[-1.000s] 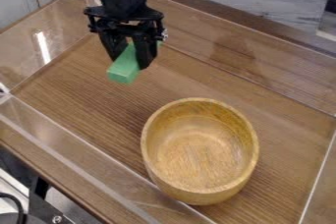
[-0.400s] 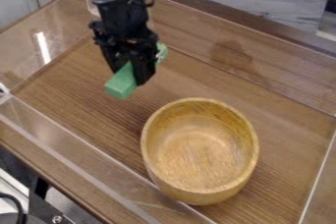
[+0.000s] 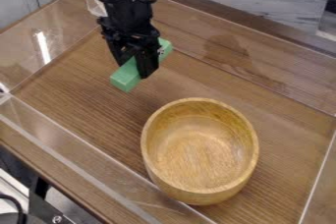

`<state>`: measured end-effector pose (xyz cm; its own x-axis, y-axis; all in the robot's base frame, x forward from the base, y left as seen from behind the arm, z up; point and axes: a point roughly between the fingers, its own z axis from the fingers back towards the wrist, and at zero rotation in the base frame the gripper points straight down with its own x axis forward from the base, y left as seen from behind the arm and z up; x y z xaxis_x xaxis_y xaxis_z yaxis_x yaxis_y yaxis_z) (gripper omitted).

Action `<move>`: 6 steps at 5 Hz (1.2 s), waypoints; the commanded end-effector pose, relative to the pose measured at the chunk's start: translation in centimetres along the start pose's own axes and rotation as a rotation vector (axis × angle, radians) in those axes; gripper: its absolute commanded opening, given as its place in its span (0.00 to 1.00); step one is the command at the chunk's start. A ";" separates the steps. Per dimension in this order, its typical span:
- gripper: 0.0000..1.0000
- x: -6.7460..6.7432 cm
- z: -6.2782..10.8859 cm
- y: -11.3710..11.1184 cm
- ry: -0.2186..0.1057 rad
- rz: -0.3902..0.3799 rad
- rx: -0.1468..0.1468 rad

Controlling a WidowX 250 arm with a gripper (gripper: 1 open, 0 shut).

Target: Remove the green block from inside the brown bowl and put it on the table

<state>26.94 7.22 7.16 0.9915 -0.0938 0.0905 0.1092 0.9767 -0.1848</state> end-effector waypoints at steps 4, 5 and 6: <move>0.00 3.1 0.0 0.6 -0.089 0.104 0.046; 0.00 2.7 -1.0 0.3 -0.092 0.110 0.049; 0.00 2.3 -1.9 0.0 -0.096 0.115 0.056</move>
<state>28.86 6.56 4.55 0.9906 0.0409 0.1306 -0.0202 0.9876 -0.1558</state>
